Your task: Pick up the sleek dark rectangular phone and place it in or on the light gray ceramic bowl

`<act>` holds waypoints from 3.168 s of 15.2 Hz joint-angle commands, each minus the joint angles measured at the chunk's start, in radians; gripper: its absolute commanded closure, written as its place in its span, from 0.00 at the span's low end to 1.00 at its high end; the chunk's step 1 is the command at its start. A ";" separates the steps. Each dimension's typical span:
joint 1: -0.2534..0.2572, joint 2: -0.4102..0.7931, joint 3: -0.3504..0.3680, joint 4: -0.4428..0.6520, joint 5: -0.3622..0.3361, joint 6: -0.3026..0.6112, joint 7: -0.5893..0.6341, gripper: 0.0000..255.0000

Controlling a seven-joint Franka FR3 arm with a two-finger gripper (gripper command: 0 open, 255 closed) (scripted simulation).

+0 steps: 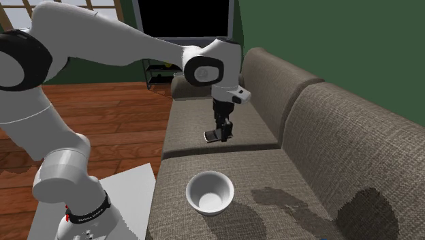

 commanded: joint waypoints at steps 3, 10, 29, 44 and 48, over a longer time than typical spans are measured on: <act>-0.041 -0.068 -0.049 -0.067 -0.017 -0.005 -0.084 1.00; -0.115 -0.153 -0.143 -0.141 -0.059 -0.018 -0.231 1.00; -0.152 -0.121 -0.210 -0.301 -0.072 0.172 -0.327 1.00; -0.154 -0.152 -0.204 -0.227 -0.079 0.067 -0.320 0.00; -0.154 -0.158 -0.203 -0.205 -0.080 0.040 -0.319 0.00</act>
